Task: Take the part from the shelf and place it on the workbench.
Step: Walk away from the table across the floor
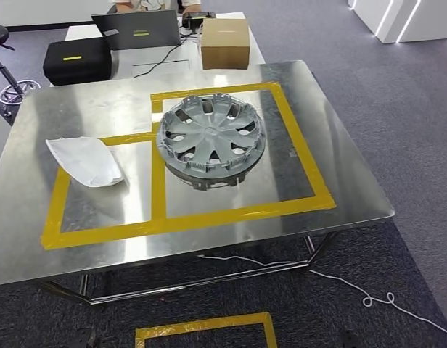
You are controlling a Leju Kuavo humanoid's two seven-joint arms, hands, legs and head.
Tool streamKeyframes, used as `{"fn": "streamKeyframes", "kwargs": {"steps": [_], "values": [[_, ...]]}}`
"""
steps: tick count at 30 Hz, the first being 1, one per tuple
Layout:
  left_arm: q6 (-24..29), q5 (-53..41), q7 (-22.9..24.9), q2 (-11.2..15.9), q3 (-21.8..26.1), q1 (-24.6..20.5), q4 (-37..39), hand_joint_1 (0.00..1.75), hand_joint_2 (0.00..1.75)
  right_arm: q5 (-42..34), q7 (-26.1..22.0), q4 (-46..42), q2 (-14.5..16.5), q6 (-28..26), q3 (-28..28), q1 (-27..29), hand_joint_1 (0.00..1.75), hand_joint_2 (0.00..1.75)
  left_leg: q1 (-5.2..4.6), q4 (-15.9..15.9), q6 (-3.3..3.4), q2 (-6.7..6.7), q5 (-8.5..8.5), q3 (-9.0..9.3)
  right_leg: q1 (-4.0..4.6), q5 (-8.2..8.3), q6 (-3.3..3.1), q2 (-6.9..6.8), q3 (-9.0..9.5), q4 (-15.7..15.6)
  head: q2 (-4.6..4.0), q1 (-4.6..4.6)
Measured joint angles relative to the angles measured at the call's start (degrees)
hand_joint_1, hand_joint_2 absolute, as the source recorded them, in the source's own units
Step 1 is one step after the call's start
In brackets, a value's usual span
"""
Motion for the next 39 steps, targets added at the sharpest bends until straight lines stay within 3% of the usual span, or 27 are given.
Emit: {"fn": "streamKeyframes", "kwargs": {"steps": [2, 3, 5, 7, 8, 9, 10, 11, 13, 15, 16, 18, 19, 20, 22, 23, 24, 25, 26, 28, 30, 31, 33, 34, 36, 38, 39], "values": [[0.2, -0.2, 0.0, -0.1, -0.4, 0.0, 0.0, 0.0, 0.0, 0.1, 0.0, 0.0, 0.0, 0.0, 0.0, 0.0, 0.0, 0.0, 0.08, -1.2, 0.59, -0.11, 0.06, -0.02, 0.11, 0.72, 0.59, 0.0, -0.65, 0.3, 0.0, 0.02], [0.2, -0.3, 0.1, -0.1, -0.6, 0.1, 0.0, 0.0, 0.0, 0.1, 0.0, 0.0, 0.0, 0.0, 0.0, 0.1, 0.0, 0.0, 0.19, -1.2, 1.03, -0.12, 0.28, -0.49, 0.13, 0.22, 0.93, 0.01, -1.26, 0.9, 0.0, 0.03], [0.3, -0.5, 0.1, -0.1, -0.8, 0.2, 0.1, 0.0, 0.0, 0.2, 0.1, 0.0, 0.0, 0.0, 0.0, 0.2, 0.0, 0.0, 0.4, -1.3, 1.96, -0.06, 1.21, -1.72, -0.01, -3.92, 1.65, 0.02, -3.32, 5.4, 0.0, 0.43], [0.5, -0.7, 0.1, -0.1, -1.0, 0.3, 0.1, 0.0, 0.0, 0.1, 0.1, 0.0, 0.1, 0.0, 0.0, 0.2, 0.0, 0.0, 0.3, -1.2, 2.3, -0.02, 2.27, -3.08, -0.33, -9.87, 2.25, 0.0, -6.07, 13.9, 0.0, 0.83], [0.5, -0.9, 0.2, -0.1, -1.1, 0.3, 0.1, 0.0, 0.0, -0.1, 0.0, 0.0, 0.1, 0.0, 0.0, 0.2, 0.0, 0.0, 0.24, -1.1, 2.29, 0.02, 2.78, -3.79, -0.42, -11.65, 2.44, 0.0, -7.05, 17.9, 0.0, 0.87], [0.6, -1.0, 0.2, -0.1, -1.2, 0.4, 0.1, 0.0, 0.0, -0.4, -0.1, 0.0, 0.1, 0.0, 0.0, 0.2, 0.0, 0.0, 0.2, -0.9, 2.24, 0.05, 3.23, -4.47, -0.44, -12.0, 2.5, -0.01, -7.15, 20.2, 0.0, 0.87], [0.8, -1.2, 0.2, -0.1, -1.3, 0.4, 0.1, 0.0, 0.0, -0.7, -0.2, 0.0, 0.1, 0.0, 0.0, 0.2, 0.0, 0.0, 0.18, -0.8, 2.16, 0.08, 3.69, -5.14, -0.45, -11.25, 2.48, 0.0, -6.27, 20.4, 0.0, 0.89], [0.9, -1.3, 0.2, -0.1, -1.5, 0.4, 0.1, 0.0, 0.0, -0.8, -0.3, 0.0, 0.1, 0.0, 0.0, 0.2, 0.0, 0.0, 0.18, -0.7, 2.06, 0.07, 4.12, -5.71, -0.45, -9.55, 2.39, 0.0, -4.17, 18.0, 0.0, 0.87], [1.1, -1.5, 0.2, -0.1, -1.9, 0.4, 0.2, 0.0, 0.0, -0.6, -0.4, 0.0, 0.1, -0.1, 0.0, 0.1, 0.0, 0.0, 0.16, -0.7, 1.68, 0.02, 4.98, -6.49, -0.46, -6.62, 2.12, 0.11, 2.7, 8.2, 0.0, 0.89], [1.3, -1.7, 0.2, -0.1, -2.3, 0.4, 0.2, 0.0, 0.0, -0.2, -0.6, 0.0, 0.1, -0.3, 0.0, -0.2, 0.0, 0.0, 0.11, -0.6, 1.1, -0.01, 5.94, -6.96, -0.36, -6.19, 1.66, 0.34, 8.07, -0.1, 0.0, 0.88], [1.4, -1.8, 0.2, -0.1, -2.3, 0.3, 0.2, 0.0, 0.0, -0.2, -0.6, 0.0, 0.1, -0.3, 0.0, -0.3, 0.0, 0.0, 0.09, -0.6, 0.78, 0.0, 6.43, -7.17, -0.25, -6.4, 1.39, 0.43, 8.9, -1.7, 0.0, 0.89], [1.5, -1.8, 0.2, -0.1, -2.5, 0.4, 0.2, 0.0, 0.0, -0.1, -0.7, 0.0, 0.1, -0.3, 0.0, -0.3, 0.0, 0.0, 0.16, -0.5, 0.12, 0.01, 6.9, -7.7, -0.18, -5.87, 0.54, 0.33, 7.86, -1.7, 0.0, 0.87], [1.5, -1.8, 0.2, 0.0, -2.5, 0.5, 0.2, 0.0, 0.0, -0.2, -0.6, 0.0, 0.2, -0.3, 0.0, -0.2, 0.0, 0.0, 0.16, 0.4, -0.17, 0.0, 5.76, -8.34, -0.22, -5.4, 0.02, 0.24, 7.19, -1.7, 0.0, 0.85], [1.6, -1.8, 0.2, 0.0, -2.6, 0.6, 0.2, 0.0, 0.0, -0.3, -0.6, 0.0, 0.2, -0.3, 0.0, -0.2, 0.0, 0.0, 0.14, 2.6, -0.4, -0.02, 3.58, -9.39, -0.26, -4.79, -0.49, 0.16, 6.53, -1.7, 0.0, 0.74], [1.6, -1.8, 0.2, 0.0, -2.7, 0.7, 0.2, 0.0, 0.0, -0.5, -0.7, 0.0, 0.2, -0.3, 0.0, -0.2, 0.0, 0.0, 0.09, 10.6, -0.6, -0.03, -2.62, -12.5, -0.16, -3.48, -1.13, 0.09, 4.97, -1.6, 0.0, 0.55], [1.6, -1.8, 0.2, 0.0, -2.8, 0.7, 0.2, 0.0, 0.0, -0.5, -0.7, 0.0, 0.2, -0.3, -0.1, -0.2, 0.0, 0.0, 0.08, 15.1, -0.62, -0.03, -4.83, -13.87, -0.04, -2.84, -1.26, 0.07, 4.09, -1.5, 0.0, 0.48], [1.6, -1.8, 0.2, 0.0, -2.9, 0.7, 0.2, 0.0, 0.0, -0.5, -0.7, 0.0, 0.2, -0.3, -0.1, -0.2, 0.0, 0.0, 0.05, 18.3, -0.57, -0.04, -5.66, -14.54, 0.07, -2.24, -1.33, 0.04, 3.18, -1.3, 0.0, 0.48], [1.6, -1.9, 0.2, 0.0, -3.0, 0.7, 0.2, 0.0, 0.0, -0.5, -0.7, 0.0, 0.2, -0.3, -0.1, -0.2, 0.0, 0.0, 0.02, 19.7, -0.46, -0.04, -5.16, -14.27, 0.17, -1.7, -1.34, 0.02, 2.3, -1.2, 0.0, 0.48], [1.6, -1.9, 0.2, 0.0, -3.1, 0.7, 0.2, 0.0, 0.0, -0.5, -0.7, 0.0, 0.2, -0.3, -0.1, -0.1, 0.0, 0.0, -0.02, 18.8, -0.29, -0.04, -3.61, -12.9, 0.23, -1.18, -1.31, 0.01, 1.52, -1.0, 0.0, 0.48], [1.6, -1.9, 0.3, 0.0, -3.4, 0.7, 0.2, 0.0, 0.0, -0.5, -0.7, 0.0, 0.2, -0.3, -0.1, -0.2, 0.0, 0.0, -0.13, 11.5, 0.2, -0.01, -0.45, -7.29, 0.29, -0.24, -1.13, 0.03, 0.44, -0.9, 0.0, 0.48], [1.7, -1.9, 0.3, 0.1, -3.6, 0.4, 0.2, 0.0, 0.0, -0.5, -0.8, 0.1, 0.2, -0.3, -0.1, -0.2, 0.0, 0.0, -0.31, 2.3, 0.69, 0.0, 0.26, -0.87, 0.45, 0.59, -0.73, 0.09, -0.15, -0.6, 0.0, 0.5], [1.7, -1.9, 0.3, 0.1, -3.7, 0.2, 0.2, 0.0, 0.0, -0.6, -0.7, 0.1, 0.2, -0.2, -0.1, -0.2, 0.0, 0.0, -0.38, -0.5, 0.87, -0.03, -0.04, 0.88, 0.52, 1.03, -0.48, 0.09, -0.42, -0.5, 0.0, 0.49], [1.7, -2.0, 0.4, 0.0, -3.7, 0.0, 0.2, 0.0, 0.0, -0.7, -0.5, 0.1, 0.2, -0.2, -0.1, -0.3, 0.0, 0.0, -0.33, -2.2, 1.36, -0.09, -0.16, 1.18, 0.57, 1.78, 0.09, 0.08, -1.2, -0.2, 0.0, 0.49], [1.7, -2.0, 0.5, 0.0, -3.7, 0.1, 0.2, 0.0, 0.0, -0.7, -0.3, 0.1, 0.2, -0.2, -0.1, -0.2, 0.0, 0.0, -0.23, -2.2, 1.7, -0.08, 0.16, 0.6, 0.54, 1.05, 0.47, 0.09, -1.86, 0.5, 0.0, 0.46], [1.7, -2.1, 0.6, 0.0, -3.8, 0.3, 0.3, 0.0, 0.0, -0.7, 0.1, 0.1, 0.3, -0.3, -0.1, 0.0, 0.0, 0.0, -0.01, -2.1, 2.42, 0.02, 1.26, -0.8, 0.29, -3.65, 1.3, 0.12, -3.82, 5.1, 0.0, 0.62], [1.7, -2.1, 0.7, 0.1, -3.9, 0.3, 0.3, 0.0, 0.0, -0.7, 0.3, 0.1, 0.3, -0.3, -0.1, 0.0, 0.0, 0.0, -0.06, -2.0, 2.68, 0.04, 2.49, -2.42, -0.1, -10.04, 2.02, 0.08, -6.34, 13.8, 0.0, 0.83], [1.7, -2.1, 0.7, 0.1, -3.9, 0.3, 0.3, 0.0, 0.0, -0.7, 0.3, 0.1, 0.3, -0.3, -0.1, -0.1, 0.0, 0.0, -0.08, -1.8, 2.65, 0.06, 3.07, -3.31, -0.24, -11.63, 2.25, 0.07, -7.1, 17.6, 0.0, 0.85]]}}
